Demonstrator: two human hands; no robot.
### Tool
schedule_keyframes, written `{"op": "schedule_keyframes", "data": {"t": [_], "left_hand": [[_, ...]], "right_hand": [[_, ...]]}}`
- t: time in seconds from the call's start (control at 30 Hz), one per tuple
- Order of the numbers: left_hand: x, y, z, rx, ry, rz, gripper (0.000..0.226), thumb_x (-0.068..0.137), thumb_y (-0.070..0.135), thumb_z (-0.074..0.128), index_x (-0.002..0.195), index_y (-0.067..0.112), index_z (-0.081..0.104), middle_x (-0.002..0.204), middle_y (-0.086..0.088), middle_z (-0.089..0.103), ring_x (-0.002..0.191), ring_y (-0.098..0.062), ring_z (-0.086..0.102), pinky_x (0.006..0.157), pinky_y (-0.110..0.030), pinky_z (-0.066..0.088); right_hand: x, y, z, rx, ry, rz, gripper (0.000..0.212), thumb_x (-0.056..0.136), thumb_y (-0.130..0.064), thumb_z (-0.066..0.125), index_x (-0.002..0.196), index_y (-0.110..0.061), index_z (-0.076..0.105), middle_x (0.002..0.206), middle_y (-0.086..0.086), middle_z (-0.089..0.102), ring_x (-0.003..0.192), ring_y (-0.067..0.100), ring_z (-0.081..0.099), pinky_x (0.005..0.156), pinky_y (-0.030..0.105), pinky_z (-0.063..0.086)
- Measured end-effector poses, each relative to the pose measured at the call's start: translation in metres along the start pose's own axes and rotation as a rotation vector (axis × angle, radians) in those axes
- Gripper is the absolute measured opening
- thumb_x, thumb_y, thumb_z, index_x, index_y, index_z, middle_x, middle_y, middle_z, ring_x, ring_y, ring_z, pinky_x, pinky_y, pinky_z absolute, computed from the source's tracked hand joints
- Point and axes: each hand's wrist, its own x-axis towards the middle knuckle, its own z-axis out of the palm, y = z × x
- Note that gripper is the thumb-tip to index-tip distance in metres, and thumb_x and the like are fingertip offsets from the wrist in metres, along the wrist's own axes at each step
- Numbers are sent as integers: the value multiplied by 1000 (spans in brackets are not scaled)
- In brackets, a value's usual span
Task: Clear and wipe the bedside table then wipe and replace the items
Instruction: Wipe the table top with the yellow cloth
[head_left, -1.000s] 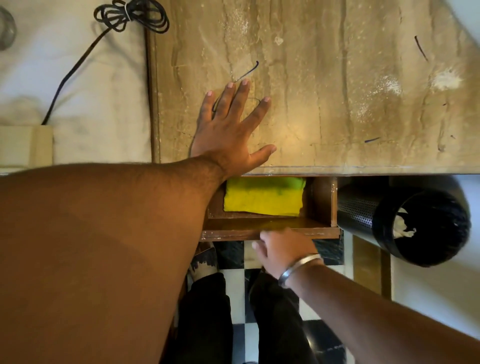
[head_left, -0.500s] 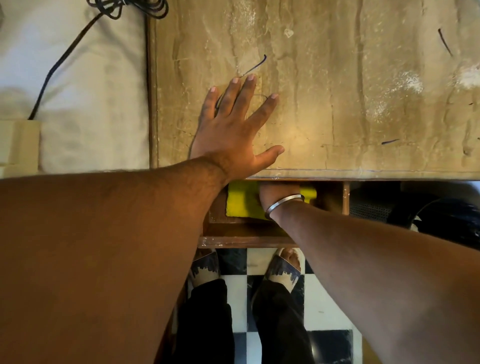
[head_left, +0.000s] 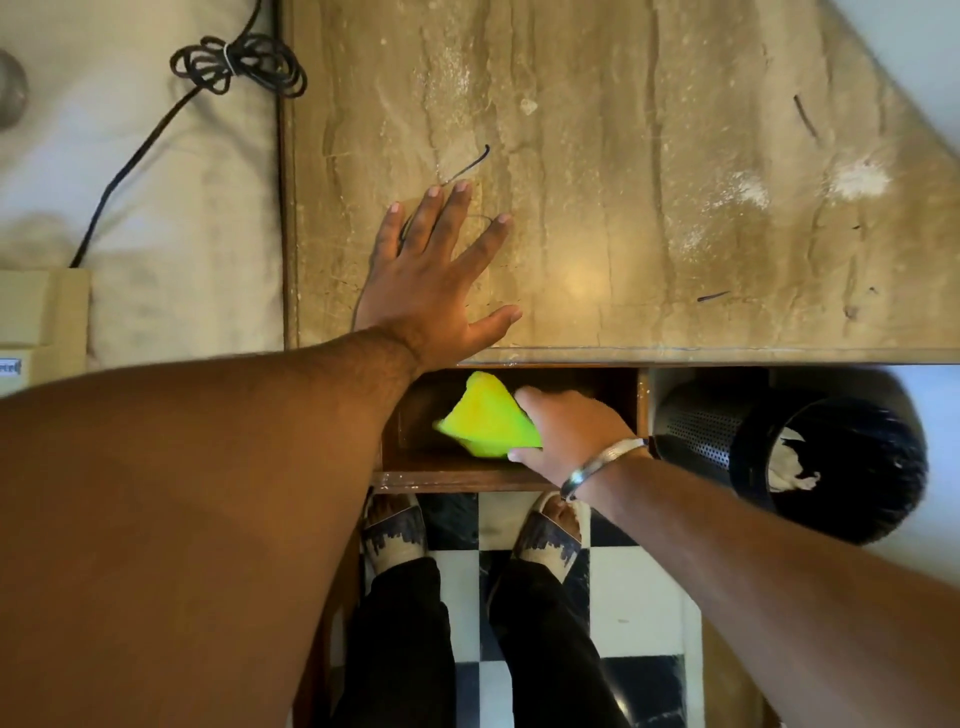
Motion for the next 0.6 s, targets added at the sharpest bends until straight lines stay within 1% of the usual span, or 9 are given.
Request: {"op": "schedule_keyframes", "data": {"t": [0.1, 0.17, 0.23, 0.3, 0.4, 0.47, 0.53, 0.57, 0.6], "left_hand": [[-2, 4, 0, 14, -34, -19, 88, 82, 79, 34, 157, 36, 15, 167, -11, 8, 153, -34, 9, 122, -56, 4], [-1, 6, -11, 19, -41, -34, 89, 82, 82, 30, 157, 36, 17, 167, -12, 10, 152, -35, 12, 121, -56, 5], [1, 4, -15, 33, -98, -27, 93, 80, 86, 20, 158, 35, 10, 167, -13, 5, 153, -36, 8, 121, -57, 4], [3, 4, -17, 23, -116, -20, 95, 79, 85, 24, 158, 35, 9, 167, -13, 3, 153, -36, 6, 121, -59, 4], [3, 3, -15, 5, -108, -9, 89, 84, 80, 29, 158, 34, 11, 167, -12, 4, 153, -36, 6, 121, -59, 4], [6, 0, -17, 6, -122, 25, 89, 85, 80, 27, 158, 32, 11, 167, -14, 4, 153, -37, 7, 120, -60, 4], [10, -1, -23, 14, -128, 59, 89, 85, 80, 28, 157, 30, 17, 166, -16, 10, 152, -38, 11, 118, -62, 6], [13, -2, -28, 18, -124, 74, 88, 85, 80, 29, 156, 29, 20, 165, -17, 11, 152, -39, 13, 117, -62, 6], [21, -2, -32, 11, -102, 94, 87, 86, 79, 28, 156, 28, 21, 165, -18, 12, 152, -39, 13, 117, -62, 6]], "right_hand": [[-35, 8, -41, 109, 62, -20, 52, 79, -53, 64, 119, -24, 49, 109, 8, 63, 100, 31, 59, 74, 36, 48], [-52, 17, -77, 169, 176, -9, 55, 75, -50, 70, 120, -20, 57, 112, 12, 58, 103, 33, 55, 81, 37, 45], [-55, 30, -111, 209, 297, 55, 53, 74, -46, 73, 112, -11, 61, 105, 14, 56, 97, 32, 53, 77, 35, 40], [-48, 49, -137, 353, 404, 153, 51, 75, -39, 75, 113, -9, 59, 99, 8, 59, 92, 23, 54, 72, 28, 37], [-28, 89, -151, 522, 503, 320, 57, 75, -33, 77, 120, -8, 54, 108, 8, 62, 95, 22, 56, 74, 26, 37], [-20, 119, -150, 496, 554, 543, 67, 74, -35, 78, 126, -7, 47, 120, 17, 59, 106, 33, 56, 79, 34, 42], [-22, 137, -143, 296, 609, 746, 87, 74, -40, 76, 140, -6, 31, 139, 24, 43, 127, 39, 42, 99, 45, 38], [-23, 137, -137, 184, 609, 718, 94, 76, -45, 72, 146, -6, 22, 148, 24, 30, 136, 39, 29, 108, 47, 30], [-21, 135, -130, 95, 586, 619, 95, 80, -50, 65, 149, -8, 15, 153, 22, 19, 142, 37, 18, 114, 47, 22]]}}
